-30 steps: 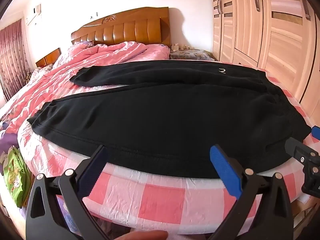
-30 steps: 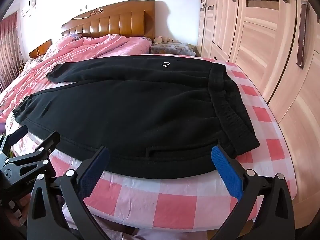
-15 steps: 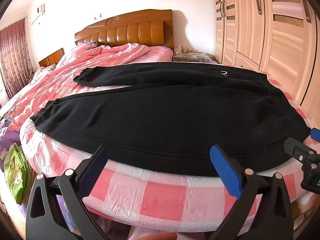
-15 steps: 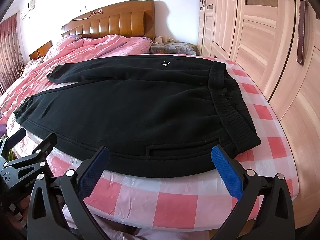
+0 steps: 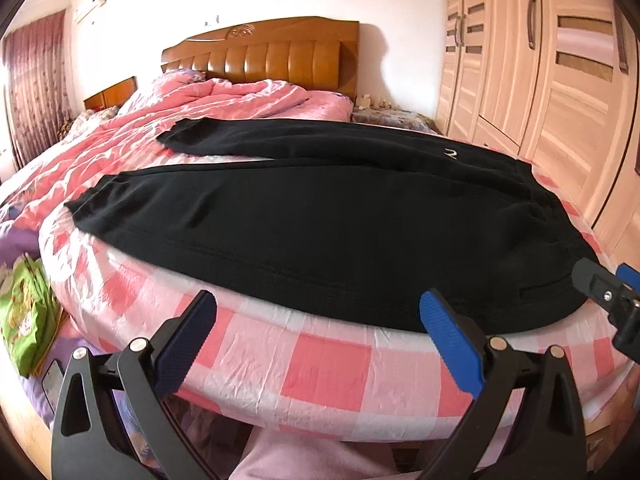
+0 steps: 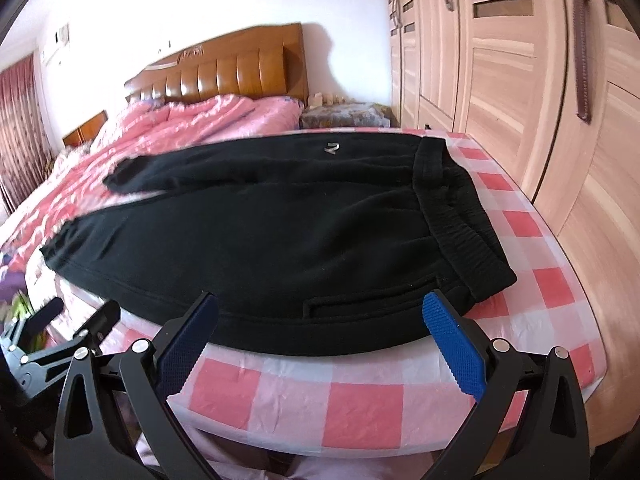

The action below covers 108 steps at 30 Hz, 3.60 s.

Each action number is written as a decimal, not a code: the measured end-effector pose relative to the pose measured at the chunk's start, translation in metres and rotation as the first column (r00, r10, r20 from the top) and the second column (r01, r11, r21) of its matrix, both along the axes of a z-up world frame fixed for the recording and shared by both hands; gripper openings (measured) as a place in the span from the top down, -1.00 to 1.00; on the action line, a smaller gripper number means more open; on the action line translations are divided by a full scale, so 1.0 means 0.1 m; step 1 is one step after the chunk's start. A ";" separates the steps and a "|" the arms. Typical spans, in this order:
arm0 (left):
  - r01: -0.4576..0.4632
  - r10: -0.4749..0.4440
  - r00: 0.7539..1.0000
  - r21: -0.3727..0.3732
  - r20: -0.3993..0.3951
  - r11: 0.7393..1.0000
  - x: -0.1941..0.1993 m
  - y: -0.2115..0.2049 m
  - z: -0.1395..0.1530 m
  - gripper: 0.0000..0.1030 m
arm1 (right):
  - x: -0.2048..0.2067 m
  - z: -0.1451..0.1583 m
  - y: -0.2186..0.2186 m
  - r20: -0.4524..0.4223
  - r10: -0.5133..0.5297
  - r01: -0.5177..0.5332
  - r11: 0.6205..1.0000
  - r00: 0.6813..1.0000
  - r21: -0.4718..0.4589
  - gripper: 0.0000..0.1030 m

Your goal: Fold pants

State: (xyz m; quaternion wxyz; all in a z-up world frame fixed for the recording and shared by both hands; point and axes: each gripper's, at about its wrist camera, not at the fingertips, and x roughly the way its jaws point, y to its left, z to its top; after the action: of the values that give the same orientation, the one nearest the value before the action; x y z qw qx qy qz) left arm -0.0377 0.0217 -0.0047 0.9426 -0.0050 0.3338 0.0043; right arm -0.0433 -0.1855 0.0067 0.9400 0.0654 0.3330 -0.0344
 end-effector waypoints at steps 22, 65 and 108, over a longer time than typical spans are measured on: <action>-0.019 0.022 0.999 -0.078 0.033 0.997 -0.10 0.12 0.07 -0.97 | -0.14 0.01 0.09 0.035 0.039 -0.041 0.998 0.999 0.045 -0.92; -0.017 0.017 1.000 -0.006 0.026 1.000 -0.06 0.04 0.04 -0.97 | -0.42 0.08 -0.02 0.102 -0.003 -0.003 0.998 0.995 0.064 -0.92; 0.782 -0.707 0.574 0.019 -0.412 0.623 5.34 -0.11 -0.15 -0.38 | 4.75 -0.59 -1.32 -0.298 0.616 -0.610 0.782 0.729 0.125 -0.19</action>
State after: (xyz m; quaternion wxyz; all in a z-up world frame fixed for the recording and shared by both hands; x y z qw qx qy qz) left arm 0.4960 0.0106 -0.0201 0.7713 0.2316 0.4710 -0.3599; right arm 0.4314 -0.3173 -0.0522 0.8303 -0.0459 0.4852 0.2704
